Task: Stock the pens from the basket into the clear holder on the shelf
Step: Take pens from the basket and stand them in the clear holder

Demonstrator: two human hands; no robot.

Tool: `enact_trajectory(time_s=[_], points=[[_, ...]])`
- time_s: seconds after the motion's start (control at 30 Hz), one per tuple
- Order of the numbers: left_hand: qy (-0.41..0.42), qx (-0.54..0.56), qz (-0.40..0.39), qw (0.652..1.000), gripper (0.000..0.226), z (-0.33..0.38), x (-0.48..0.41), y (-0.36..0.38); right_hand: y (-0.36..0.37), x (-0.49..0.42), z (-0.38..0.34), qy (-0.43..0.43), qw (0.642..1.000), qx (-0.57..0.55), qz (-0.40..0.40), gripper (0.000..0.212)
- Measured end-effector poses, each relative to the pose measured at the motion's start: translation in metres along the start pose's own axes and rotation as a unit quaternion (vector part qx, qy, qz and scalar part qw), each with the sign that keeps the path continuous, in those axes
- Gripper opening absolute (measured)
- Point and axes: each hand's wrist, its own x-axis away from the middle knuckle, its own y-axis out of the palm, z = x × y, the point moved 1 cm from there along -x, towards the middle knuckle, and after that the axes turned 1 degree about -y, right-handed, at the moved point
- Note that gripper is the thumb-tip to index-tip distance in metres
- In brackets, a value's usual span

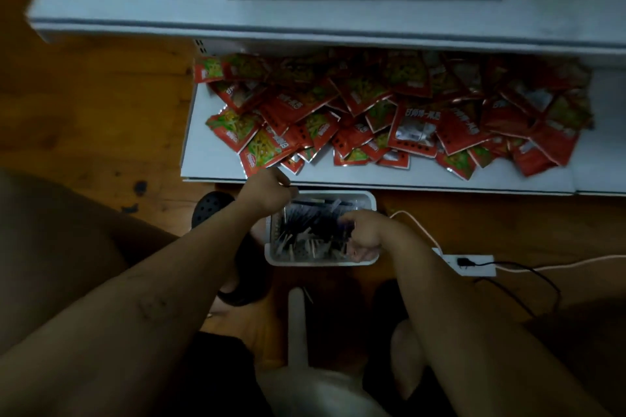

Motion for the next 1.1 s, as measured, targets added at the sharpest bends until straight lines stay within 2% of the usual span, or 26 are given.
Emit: enact_trajectory(time_s=[0.07,0.17,0.33,0.53,0.63,0.77,0.93,1.03,1.1], points=[[0.021,-0.008,0.012,1.0,0.034,0.012,0.014,-0.012,-0.005,0.019,-0.004,0.001,1.0,0.0,0.001,0.056],[0.073,0.0,0.031,0.997,0.014,0.033,0.039,-0.032,-0.007,0.045,-0.007,-0.012,0.999,-0.032,0.042,0.037],[0.131,0.085,0.082,0.984,0.014,0.06,0.083,-0.068,-0.001,0.079,-0.017,-0.043,0.988,-0.103,0.105,0.028],[0.163,0.123,0.112,0.973,0.015,0.061,0.13,-0.098,0.003,0.113,-0.041,-0.162,0.935,-0.253,0.189,0.016],[0.177,0.128,0.132,0.967,0.013,0.065,0.142,-0.106,0.0,0.128,-0.054,-0.208,0.913,-0.251,0.244,0.013],[0.19,0.129,0.153,0.961,0.014,0.073,0.147,-0.115,-0.007,0.142,-0.073,-0.266,0.892,-0.246,0.271,0.024],[0.206,0.138,0.18,0.952,0.016,0.089,0.143,-0.135,-0.022,0.169,-0.105,-0.34,0.854,-0.262,0.293,0.01],[0.228,0.15,0.204,0.94,0.015,0.103,0.139,-0.152,-0.044,0.187,-0.127,-0.368,0.832,-0.227,0.348,0.014],[0.238,0.164,0.222,0.931,0.016,0.114,0.134,-0.163,-0.061,0.194,-0.142,-0.377,0.806,-0.187,0.416,0.019]])
